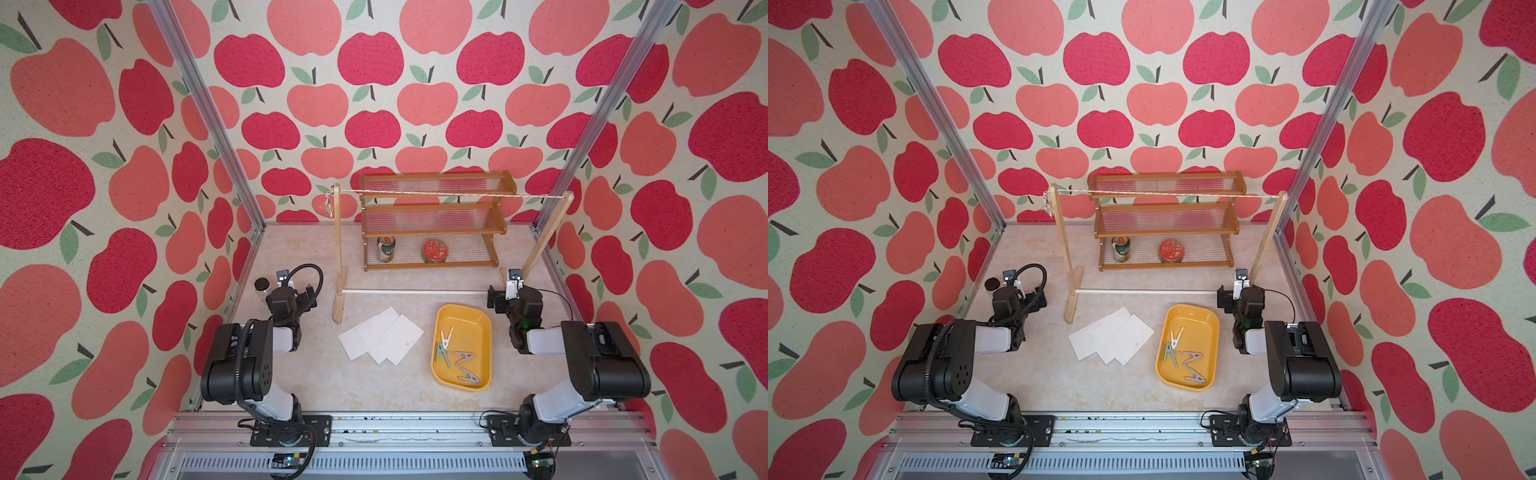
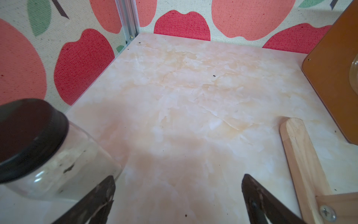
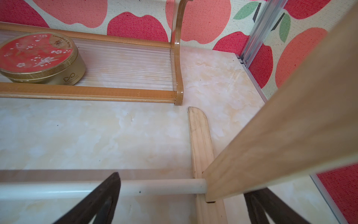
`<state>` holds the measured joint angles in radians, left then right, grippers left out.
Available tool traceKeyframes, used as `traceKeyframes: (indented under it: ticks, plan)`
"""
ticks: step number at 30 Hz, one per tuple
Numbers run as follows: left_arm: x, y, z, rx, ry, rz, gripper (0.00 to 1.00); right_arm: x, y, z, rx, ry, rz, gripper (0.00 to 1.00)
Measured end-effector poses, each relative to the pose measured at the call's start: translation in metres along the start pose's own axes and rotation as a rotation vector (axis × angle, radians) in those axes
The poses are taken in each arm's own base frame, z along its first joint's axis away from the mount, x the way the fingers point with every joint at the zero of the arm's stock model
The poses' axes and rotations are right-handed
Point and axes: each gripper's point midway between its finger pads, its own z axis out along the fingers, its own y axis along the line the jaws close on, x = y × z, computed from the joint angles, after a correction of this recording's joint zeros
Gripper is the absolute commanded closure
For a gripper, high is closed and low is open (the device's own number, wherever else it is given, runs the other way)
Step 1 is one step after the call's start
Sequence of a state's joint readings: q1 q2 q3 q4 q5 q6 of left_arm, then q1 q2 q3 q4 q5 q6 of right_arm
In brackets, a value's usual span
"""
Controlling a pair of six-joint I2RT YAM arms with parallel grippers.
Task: Remove the postcards from the strings
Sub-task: Reset both arms
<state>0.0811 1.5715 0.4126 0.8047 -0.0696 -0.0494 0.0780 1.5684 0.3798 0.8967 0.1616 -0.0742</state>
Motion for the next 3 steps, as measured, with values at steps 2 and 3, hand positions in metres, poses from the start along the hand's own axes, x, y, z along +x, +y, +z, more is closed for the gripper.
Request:
traceKeyframes:
  ticks: [2, 3]
  plan:
    - [0.0000, -0.0001, 0.0000, 0.000, 0.000, 0.000, 0.01, 0.0000, 0.0000, 0.0000, -0.002, 0.000, 0.002, 0.01]
    - [0.0000, -0.0003, 0.0000, 0.001, 0.000, 0.000, 0.01, 0.0000, -0.0001, 0.0000, -0.002, 0.000, 0.002, 0.01]
